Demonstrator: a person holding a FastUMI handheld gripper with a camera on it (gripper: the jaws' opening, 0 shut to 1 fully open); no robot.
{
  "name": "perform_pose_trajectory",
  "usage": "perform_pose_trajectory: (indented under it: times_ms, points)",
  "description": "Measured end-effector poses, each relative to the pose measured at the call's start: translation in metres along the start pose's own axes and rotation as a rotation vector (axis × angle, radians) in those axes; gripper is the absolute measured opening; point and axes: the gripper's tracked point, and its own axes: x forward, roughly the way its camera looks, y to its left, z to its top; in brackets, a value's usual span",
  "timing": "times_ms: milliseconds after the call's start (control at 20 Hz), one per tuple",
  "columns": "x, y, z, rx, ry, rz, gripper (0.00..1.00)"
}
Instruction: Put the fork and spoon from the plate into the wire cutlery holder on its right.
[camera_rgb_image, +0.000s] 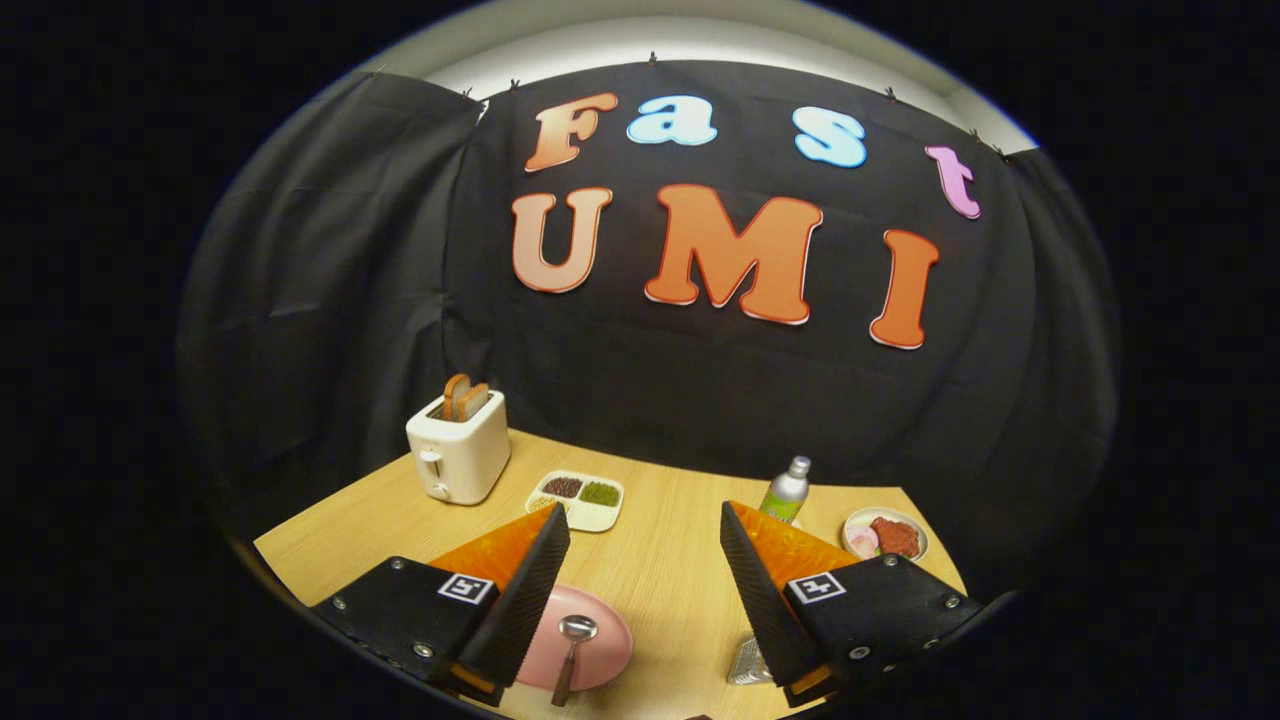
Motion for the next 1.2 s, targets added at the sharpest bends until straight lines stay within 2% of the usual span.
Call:
perform_pose_trajectory:
  times_ms: [300,600,900,1200]
  points:
    - [0.013,0.026,-0.073,-0.048,0.219,0.058,0.92]
    - [0.014,0.050,-0.152,-0.042,0.467,0.130,0.83]
    - [0.014,0.061,-0.202,-0.064,0.665,0.164,0.69]
    - [0.019,0.065,-0.224,-0.052,0.748,0.168,0.53]
